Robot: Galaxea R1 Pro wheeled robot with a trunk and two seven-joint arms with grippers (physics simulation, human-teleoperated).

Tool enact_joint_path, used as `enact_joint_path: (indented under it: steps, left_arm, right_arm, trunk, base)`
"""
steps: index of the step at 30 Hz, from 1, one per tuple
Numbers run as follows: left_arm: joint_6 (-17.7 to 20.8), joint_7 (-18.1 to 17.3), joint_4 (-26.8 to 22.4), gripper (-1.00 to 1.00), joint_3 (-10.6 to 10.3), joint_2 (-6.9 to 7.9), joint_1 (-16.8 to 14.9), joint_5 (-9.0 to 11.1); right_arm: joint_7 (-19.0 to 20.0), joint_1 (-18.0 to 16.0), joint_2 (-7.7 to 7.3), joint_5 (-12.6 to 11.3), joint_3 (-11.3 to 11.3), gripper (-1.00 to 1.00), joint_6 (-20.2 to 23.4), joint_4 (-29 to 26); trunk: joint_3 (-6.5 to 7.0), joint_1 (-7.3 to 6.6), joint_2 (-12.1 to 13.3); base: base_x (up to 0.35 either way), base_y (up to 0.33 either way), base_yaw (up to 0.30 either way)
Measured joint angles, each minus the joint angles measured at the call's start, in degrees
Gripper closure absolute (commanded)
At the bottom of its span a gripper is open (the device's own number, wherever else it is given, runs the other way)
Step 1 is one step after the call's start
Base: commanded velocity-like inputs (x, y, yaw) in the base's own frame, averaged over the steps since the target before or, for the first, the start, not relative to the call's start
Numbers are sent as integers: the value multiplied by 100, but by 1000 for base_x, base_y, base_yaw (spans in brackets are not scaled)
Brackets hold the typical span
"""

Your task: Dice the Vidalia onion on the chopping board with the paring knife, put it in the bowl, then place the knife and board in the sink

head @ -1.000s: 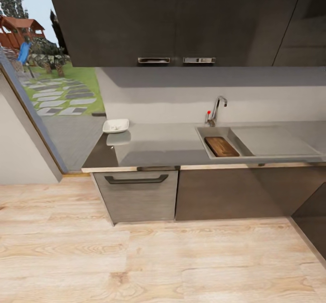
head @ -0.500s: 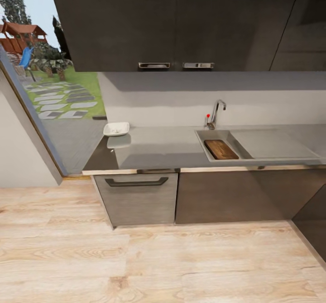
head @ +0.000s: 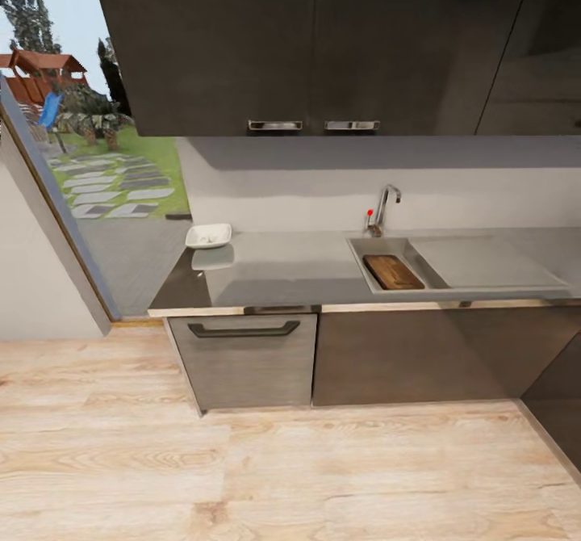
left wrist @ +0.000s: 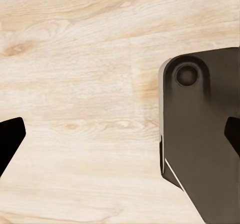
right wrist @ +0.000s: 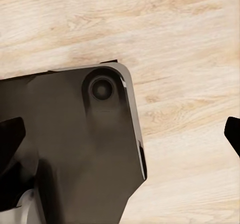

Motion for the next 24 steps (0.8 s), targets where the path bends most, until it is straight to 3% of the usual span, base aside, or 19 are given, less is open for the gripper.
enact_joint_path:
  steps: [24]
  left_arm:
    - [0,-1,11,-100,-26,98,0,-1]
  right_arm:
    - [-19,0,1,11,9,-100,0,3]
  trunk:
    - [218,0,0]
  base:
    - [0,0,0]
